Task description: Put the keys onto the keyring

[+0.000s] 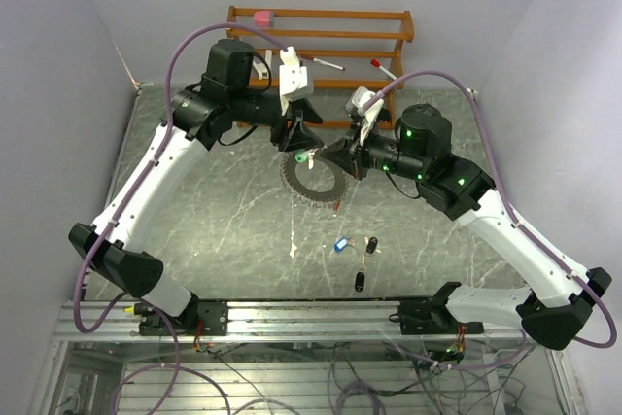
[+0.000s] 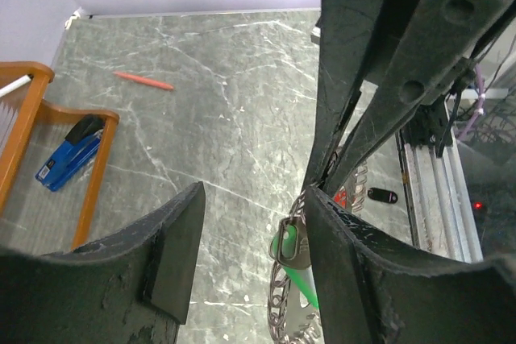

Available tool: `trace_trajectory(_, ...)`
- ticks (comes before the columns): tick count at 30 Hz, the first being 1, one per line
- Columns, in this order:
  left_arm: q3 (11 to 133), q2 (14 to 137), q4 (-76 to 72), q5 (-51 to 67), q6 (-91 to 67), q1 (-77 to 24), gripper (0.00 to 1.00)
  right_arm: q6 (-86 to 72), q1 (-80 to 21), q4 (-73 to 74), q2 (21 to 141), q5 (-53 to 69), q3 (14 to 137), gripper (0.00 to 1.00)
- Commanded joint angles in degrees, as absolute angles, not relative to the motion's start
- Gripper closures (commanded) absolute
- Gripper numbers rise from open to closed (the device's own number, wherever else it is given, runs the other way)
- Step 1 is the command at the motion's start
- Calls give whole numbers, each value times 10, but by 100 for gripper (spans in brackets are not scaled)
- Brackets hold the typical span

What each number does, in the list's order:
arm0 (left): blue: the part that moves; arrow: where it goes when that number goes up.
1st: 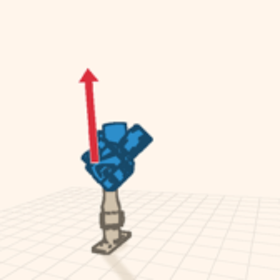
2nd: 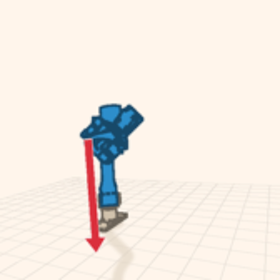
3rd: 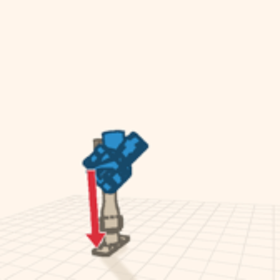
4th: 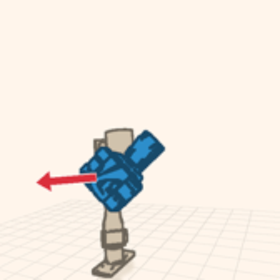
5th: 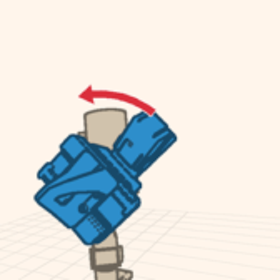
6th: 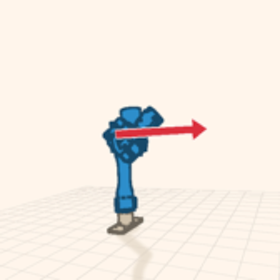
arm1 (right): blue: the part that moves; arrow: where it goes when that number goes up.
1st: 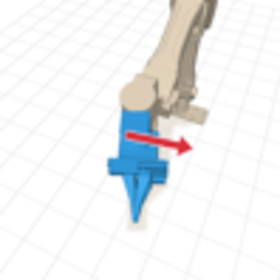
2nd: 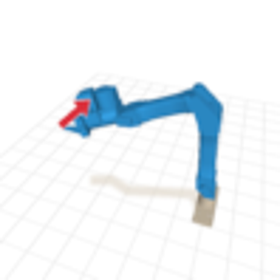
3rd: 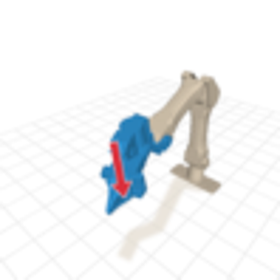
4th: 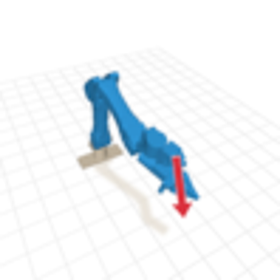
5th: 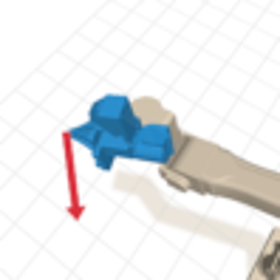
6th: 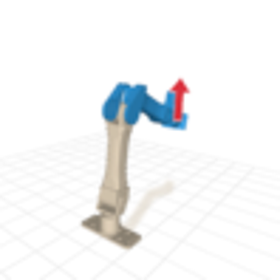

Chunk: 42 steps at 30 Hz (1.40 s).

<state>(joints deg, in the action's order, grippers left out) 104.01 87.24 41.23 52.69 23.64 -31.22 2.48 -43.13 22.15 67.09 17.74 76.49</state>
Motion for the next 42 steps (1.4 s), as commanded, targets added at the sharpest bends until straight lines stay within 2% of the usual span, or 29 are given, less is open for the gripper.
trace_trajectory(1,1035,876,443,561,319,-312,38,19,-430,202,663,215,783,100)
trace_trajectory(8,1035,881,479,569,356,-312,50,19,-430,205,659,215,780,100)
trace_trajectory(15,1048,898,531,595,388,-312,53,19,-430,208,661,214,782,100)
trace_trajectory(20,1067,920,572,608,414,-312,60,16,-430,202,655,215,779,100)
trace_trajectory(22,1066,921,570,604,410,-312,67,16,-431,201,654,216,779,100)
trace_trajectory(25,1062,918,563,600,408,-312,91,17,-430,201,654,218,779,100)
trace_trajectory(26,1060,916,559,601,406,-312,93,17,-430,202,655,218,780,100)
trace_trajectory(40,1037,872,470,605,331,-312,93,12,-430,203,635,198,768,99)
trace_trajectory(41,1039,872,471,602,331,-312,93,13,-430,205,631,195,768,95)
trace_trajectory(42,1041,872,472,598,330,-312,93,13,-430,207,626,191,767,84)
